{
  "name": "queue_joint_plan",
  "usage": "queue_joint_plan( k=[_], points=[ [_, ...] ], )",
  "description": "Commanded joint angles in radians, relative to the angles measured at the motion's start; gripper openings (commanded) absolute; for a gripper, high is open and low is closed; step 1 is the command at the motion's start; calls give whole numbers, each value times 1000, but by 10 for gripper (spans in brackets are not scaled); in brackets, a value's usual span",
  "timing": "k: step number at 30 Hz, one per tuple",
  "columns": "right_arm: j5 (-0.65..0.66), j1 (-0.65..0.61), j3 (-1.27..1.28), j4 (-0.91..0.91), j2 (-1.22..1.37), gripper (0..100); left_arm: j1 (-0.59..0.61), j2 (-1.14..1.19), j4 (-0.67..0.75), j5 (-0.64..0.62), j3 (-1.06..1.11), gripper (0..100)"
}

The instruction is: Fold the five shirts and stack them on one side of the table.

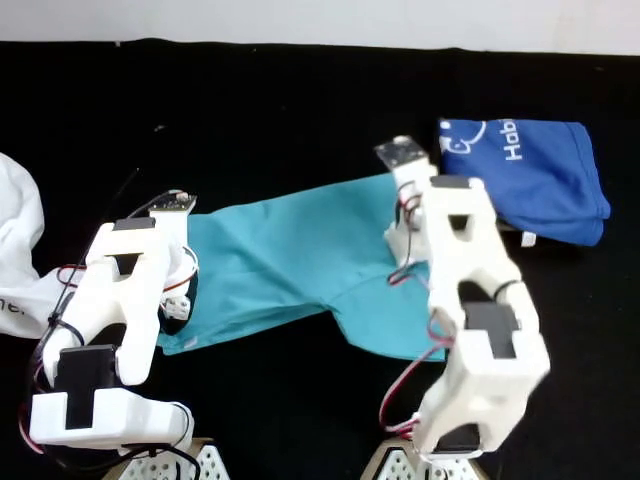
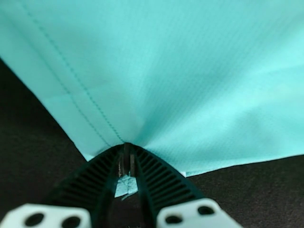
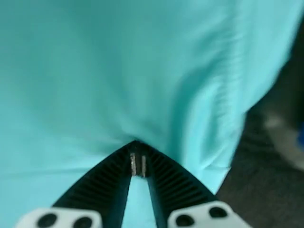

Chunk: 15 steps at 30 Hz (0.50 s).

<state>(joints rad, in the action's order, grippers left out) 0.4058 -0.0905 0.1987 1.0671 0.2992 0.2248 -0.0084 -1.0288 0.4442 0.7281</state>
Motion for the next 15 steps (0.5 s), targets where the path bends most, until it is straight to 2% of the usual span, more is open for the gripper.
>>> queue_joint_plan(
  k=[1,8,15],
  points=[
    [-6,59,-223,35,107,7,2,2,54,-3,1,12],
    [-6,67,-568,203,283,7,2,2,54,-3,1,12],
    [-5,64,-746,335,361,7,4,2,54,-3,1,12]
  ],
)
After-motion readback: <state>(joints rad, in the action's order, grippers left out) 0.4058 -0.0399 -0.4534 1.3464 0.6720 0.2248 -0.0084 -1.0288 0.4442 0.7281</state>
